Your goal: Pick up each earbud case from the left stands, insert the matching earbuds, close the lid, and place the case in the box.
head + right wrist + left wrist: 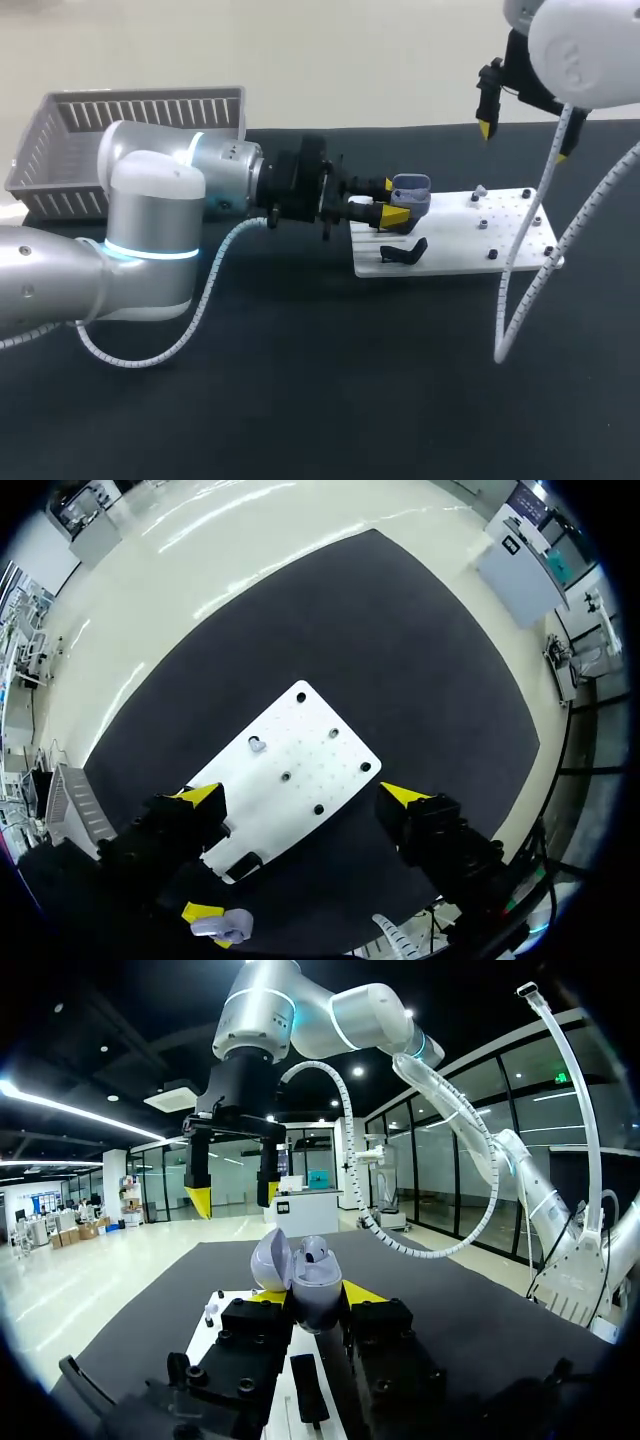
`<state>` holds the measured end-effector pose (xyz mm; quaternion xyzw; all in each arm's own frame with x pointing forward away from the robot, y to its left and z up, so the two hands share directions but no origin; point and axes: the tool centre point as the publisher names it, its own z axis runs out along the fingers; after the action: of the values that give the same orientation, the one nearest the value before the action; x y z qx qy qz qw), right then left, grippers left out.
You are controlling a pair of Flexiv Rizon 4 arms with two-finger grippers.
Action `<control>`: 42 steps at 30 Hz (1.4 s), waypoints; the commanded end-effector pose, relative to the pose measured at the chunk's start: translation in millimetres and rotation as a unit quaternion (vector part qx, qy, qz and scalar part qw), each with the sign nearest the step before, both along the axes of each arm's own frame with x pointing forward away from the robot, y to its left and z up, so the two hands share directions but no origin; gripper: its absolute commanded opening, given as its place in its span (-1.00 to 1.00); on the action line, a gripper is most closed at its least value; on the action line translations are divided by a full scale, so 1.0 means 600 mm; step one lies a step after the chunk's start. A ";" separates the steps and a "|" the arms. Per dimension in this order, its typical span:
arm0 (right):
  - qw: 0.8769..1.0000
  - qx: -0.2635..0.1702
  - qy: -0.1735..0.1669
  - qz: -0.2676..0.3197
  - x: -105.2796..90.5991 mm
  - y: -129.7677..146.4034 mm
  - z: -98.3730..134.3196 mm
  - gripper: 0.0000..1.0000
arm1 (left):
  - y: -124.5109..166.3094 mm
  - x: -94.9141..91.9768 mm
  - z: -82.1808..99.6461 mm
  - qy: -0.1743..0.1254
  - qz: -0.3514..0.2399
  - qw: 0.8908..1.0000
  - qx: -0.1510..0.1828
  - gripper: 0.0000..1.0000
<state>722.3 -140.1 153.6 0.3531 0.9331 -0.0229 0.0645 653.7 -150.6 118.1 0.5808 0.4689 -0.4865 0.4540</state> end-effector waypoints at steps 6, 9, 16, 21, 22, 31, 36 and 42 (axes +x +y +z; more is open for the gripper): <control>1.000 0.000 -0.002 0.000 -0.003 -0.001 0.000 1.00 | 0.000 -0.001 -0.001 -0.001 0.001 1.000 -0.001 -1.00; 1.000 0.000 -0.002 0.000 -0.003 -0.001 0.000 1.00 | 0.000 -0.001 -0.001 -0.001 0.001 1.000 -0.001 -1.00; 0.994 0.003 -0.053 0.094 0.006 -0.002 -0.012 1.00 | 0.000 -0.001 -0.001 -0.001 0.001 1.000 -0.001 -1.00; 0.981 0.022 -0.082 0.176 0.002 0.004 -0.010 1.00 | 0.000 -0.001 -0.001 -0.001 0.001 1.000 -0.001 -1.00; 0.977 0.026 -0.092 0.193 0.001 0.006 -0.010 1.00 | 0.000 -0.001 -0.001 -0.001 0.001 1.000 -0.001 -1.00; 0.958 0.069 -0.094 0.263 -0.005 0.017 -0.029 1.00 | 0.000 -0.001 -0.001 -0.001 0.001 1.000 -0.001 -1.00; 0.957 0.072 -0.079 0.270 0.007 0.026 -0.045 1.00 | 0.000 -0.001 -0.001 -0.001 0.001 1.000 -0.001 -1.00; 0.958 0.068 -0.058 0.274 0.021 0.040 -0.064 1.00 | 0.000 -0.001 -0.001 -0.001 0.001 1.000 -0.001 -1.00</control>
<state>721.5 -124.5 118.9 0.0898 0.9858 0.0871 0.1123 653.7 -150.6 118.1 0.5808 0.4690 -0.4865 0.4540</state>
